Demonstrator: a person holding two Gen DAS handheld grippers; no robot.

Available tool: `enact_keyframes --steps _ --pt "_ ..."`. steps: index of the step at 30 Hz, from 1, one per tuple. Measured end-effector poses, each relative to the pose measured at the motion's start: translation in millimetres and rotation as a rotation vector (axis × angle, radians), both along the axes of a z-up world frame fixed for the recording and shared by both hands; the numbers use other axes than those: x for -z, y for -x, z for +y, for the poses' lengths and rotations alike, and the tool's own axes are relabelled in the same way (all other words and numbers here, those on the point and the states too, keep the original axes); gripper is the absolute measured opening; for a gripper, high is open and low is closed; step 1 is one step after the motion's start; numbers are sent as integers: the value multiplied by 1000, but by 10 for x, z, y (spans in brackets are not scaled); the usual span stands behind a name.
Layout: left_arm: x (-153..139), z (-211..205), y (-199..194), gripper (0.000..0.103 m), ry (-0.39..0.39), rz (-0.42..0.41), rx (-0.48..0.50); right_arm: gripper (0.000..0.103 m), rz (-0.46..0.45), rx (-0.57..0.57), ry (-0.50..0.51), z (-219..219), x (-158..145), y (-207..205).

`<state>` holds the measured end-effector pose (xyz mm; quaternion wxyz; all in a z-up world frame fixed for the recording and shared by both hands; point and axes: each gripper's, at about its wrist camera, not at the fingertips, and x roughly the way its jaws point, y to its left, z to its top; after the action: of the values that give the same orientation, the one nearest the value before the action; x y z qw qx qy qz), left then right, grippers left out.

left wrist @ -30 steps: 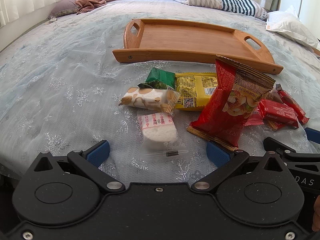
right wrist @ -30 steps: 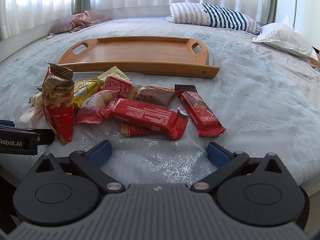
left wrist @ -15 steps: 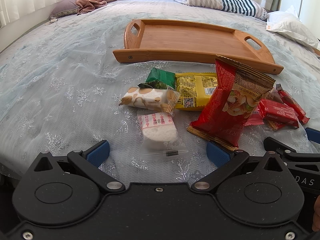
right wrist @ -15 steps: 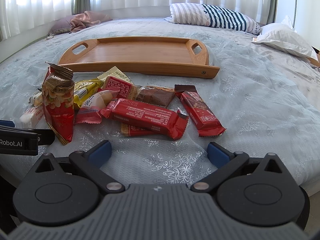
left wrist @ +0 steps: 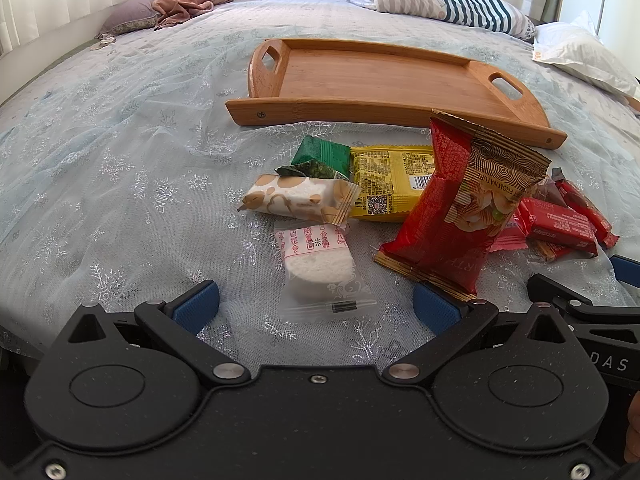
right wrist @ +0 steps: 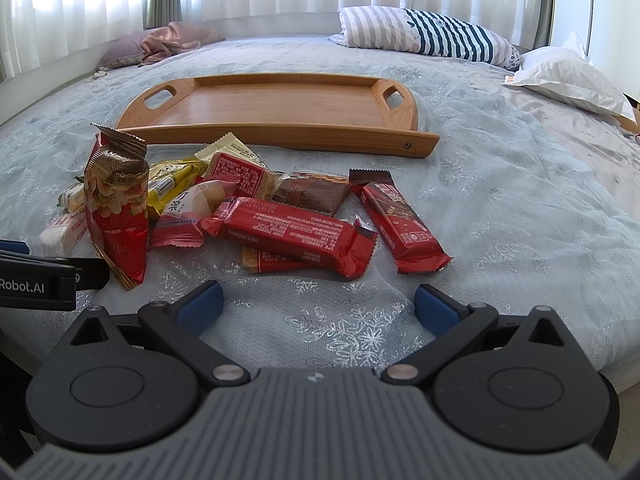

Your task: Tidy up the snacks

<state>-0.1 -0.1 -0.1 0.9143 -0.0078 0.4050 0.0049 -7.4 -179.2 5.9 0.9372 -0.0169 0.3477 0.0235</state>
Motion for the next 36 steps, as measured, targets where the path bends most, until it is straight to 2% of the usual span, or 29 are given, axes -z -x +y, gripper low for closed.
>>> enact_keyframes --steps 19,25,36 --pt "-2 -6 2 103 -5 -2 2 103 -4 2 0 11 -9 8" --pt "-57 -25 17 103 -13 -7 2 103 27 14 10 2 -39 -2" --pt "14 47 118 103 8 -62 32 103 8 14 34 48 -4 -18"
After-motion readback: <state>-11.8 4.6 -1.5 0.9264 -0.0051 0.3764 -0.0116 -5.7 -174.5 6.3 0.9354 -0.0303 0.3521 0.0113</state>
